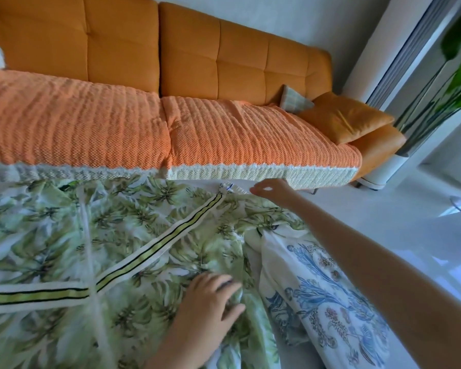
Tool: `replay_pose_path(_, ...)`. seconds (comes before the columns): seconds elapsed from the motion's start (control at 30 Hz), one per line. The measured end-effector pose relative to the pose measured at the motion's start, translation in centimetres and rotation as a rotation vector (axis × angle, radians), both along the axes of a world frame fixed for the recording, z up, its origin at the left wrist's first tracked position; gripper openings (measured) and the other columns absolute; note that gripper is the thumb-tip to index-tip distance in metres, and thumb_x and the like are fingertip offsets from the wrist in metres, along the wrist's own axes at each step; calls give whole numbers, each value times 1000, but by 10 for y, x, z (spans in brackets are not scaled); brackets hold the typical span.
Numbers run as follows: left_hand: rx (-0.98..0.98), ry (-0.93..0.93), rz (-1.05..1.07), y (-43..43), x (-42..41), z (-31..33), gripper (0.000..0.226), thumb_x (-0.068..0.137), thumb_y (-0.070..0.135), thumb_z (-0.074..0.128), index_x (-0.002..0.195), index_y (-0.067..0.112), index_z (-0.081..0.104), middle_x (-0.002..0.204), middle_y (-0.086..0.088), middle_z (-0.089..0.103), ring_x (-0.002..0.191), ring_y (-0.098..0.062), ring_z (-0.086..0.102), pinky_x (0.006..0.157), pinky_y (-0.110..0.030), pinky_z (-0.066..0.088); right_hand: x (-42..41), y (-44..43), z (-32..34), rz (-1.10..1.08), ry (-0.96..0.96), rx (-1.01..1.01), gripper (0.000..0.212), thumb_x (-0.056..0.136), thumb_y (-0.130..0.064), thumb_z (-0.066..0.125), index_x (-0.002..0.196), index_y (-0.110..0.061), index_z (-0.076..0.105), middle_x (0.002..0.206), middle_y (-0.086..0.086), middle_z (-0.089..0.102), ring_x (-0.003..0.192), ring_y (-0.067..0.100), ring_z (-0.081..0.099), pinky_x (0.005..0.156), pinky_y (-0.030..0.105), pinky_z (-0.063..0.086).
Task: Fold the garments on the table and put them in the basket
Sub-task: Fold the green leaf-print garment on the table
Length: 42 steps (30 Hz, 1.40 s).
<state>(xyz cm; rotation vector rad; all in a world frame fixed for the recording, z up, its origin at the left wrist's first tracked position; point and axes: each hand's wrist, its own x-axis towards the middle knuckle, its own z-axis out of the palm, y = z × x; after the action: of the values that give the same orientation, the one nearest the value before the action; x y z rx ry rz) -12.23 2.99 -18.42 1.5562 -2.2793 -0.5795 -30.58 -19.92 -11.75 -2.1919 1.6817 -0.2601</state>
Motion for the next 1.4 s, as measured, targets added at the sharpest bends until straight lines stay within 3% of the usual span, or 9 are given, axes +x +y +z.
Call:
replay_pose_path(0.3, 60, -120, -115, 0, -9, -19, 40, 76, 54, 36, 95, 41, 69, 112, 15, 63, 110, -9, 56, 83, -38, 55, 52, -28, -33, -279, -22, -321, 13, 90, -29, 59, 95, -19, 66, 103, 5, 66, 110, 24, 47, 96, 34, 30)
replay_pose_path(0.53, -7, -130, 12, 3, 1, -12, 60, 93, 54, -8, 143, 39, 21, 154, 8, 14, 144, -17, 13, 118, -50, 7, 41, 3, -27, -198, -115, -281, 36, 95, -28, 50, 128, -15, 54, 131, 6, 54, 129, 22, 34, 104, 38, 30)
replay_pose_path(0.67, -16, -65, 21, 23, 18, 0, 80, 77, 67, -16, 146, 41, 15, 153, 16, -4, 136, -8, -24, 105, -32, -23, 19, 86, -18, -72, -221, -227, 19, 93, -24, 55, 101, -12, 68, 91, -5, 64, 82, 8, 55, 75, 23, 44)
replay_pose_path(0.8, 10, 52, 79, 59, 24, 8, 42, 98, 40, 38, 141, 37, 36, 151, 18, 22, 144, -7, 12, 117, -30, 3, -5, 179, -21, -96, -73, -29, 23, 89, -39, 58, 81, -19, 64, 72, -10, 57, 63, 5, 52, 58, 21, 44)
replay_pose_path(0.9, -13, 33, 124, 88, 30, 7, 43, 96, 48, 28, 117, 32, 62, 122, 16, 59, 119, -6, 49, 99, -36, 47, -17, 221, -22, -158, 32, 64, 45, 78, -64, 57, 72, -20, 57, 61, -9, 56, 52, 6, 49, 50, 22, 38)
replay_pose_path(1.0, -46, -28, 163, 111, 31, 0, 59, 97, 53, 14, 111, 29, 67, 112, 15, 64, 108, -5, 55, 85, -40, 55, -14, 240, -34, -98, 117, 208, 53, 70, -66, 64, 61, -18, 45, 53, -4, 42, 48, 12, 38, 49, 27, 29)
replay_pose_path(1.23, 33, -139, 293, 137, 50, -13, 106, 74, 74, -23, 137, 24, 47, 148, 7, 32, 142, -19, 25, 114, -50, 16, -25, 265, -22, -187, -349, 369, 29, 97, -9, 46, 71, -5, 58, 68, 10, 60, 52, 15, 60, 57, 32, 57)
replay_pose_path(1.33, 57, -148, 331, 146, 58, -23, 122, 57, 80, -34, 146, 24, 29, 152, 8, 3, 145, -18, 7, 118, -50, 8, -43, 284, -10, -329, -652, 616, 26, 100, -8, 35, 93, -2, 59, 75, 18, 66, 55, 26, 66, 48, 39, 57)
replay_pose_path(1.4, 86, -110, 369, 153, 57, -17, 120, 54, 82, -33, 147, 30, 22, 153, 12, -4, 145, -12, 1, 119, -42, 3, -52, 294, -18, -286, -486, 591, 24, 100, -21, 40, 104, -2, 55, 73, 20, 68, 58, 30, 67, 54, 46, 58)
